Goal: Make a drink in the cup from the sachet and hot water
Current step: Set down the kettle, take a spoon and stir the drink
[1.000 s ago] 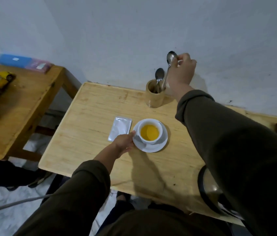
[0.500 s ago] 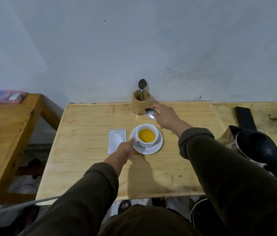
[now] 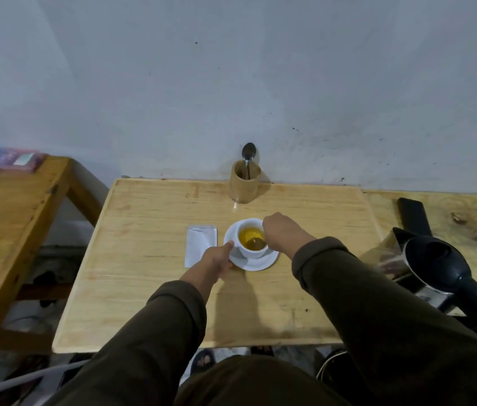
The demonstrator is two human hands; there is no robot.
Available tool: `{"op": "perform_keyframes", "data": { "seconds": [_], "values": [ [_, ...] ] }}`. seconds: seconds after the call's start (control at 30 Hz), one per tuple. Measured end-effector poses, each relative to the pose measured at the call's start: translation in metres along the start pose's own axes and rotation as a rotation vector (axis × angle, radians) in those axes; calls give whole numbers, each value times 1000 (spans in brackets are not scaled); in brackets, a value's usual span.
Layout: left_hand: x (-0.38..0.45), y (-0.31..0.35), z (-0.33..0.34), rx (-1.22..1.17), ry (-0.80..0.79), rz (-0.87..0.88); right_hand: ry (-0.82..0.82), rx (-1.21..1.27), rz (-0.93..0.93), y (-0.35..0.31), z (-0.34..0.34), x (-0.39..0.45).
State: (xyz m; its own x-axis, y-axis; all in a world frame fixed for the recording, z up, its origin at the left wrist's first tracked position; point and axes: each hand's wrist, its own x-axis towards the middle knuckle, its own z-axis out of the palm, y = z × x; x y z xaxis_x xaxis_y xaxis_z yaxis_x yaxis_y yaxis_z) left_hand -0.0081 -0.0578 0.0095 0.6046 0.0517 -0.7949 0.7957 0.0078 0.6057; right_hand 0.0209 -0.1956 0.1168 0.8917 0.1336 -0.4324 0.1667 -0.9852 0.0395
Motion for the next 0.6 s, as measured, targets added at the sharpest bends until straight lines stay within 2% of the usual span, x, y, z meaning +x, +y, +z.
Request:
{"op": "perform_keyframes", "data": {
  "seconds": [0.13, 0.23, 0.43, 0.6],
  "values": [
    [-2, 2, 1, 5, 27, -3, 42, 6, -3, -1, -13, 2],
    [0, 0, 2, 5, 47, 3, 109, 123, 35, 1, -17, 2],
    [1, 0, 5, 59, 133, 120, 345, 752, 155, 11, 6, -11],
    [-6, 0, 8, 137, 195, 182, 505, 1028, 219, 14, 21, -17]
  ]
}}
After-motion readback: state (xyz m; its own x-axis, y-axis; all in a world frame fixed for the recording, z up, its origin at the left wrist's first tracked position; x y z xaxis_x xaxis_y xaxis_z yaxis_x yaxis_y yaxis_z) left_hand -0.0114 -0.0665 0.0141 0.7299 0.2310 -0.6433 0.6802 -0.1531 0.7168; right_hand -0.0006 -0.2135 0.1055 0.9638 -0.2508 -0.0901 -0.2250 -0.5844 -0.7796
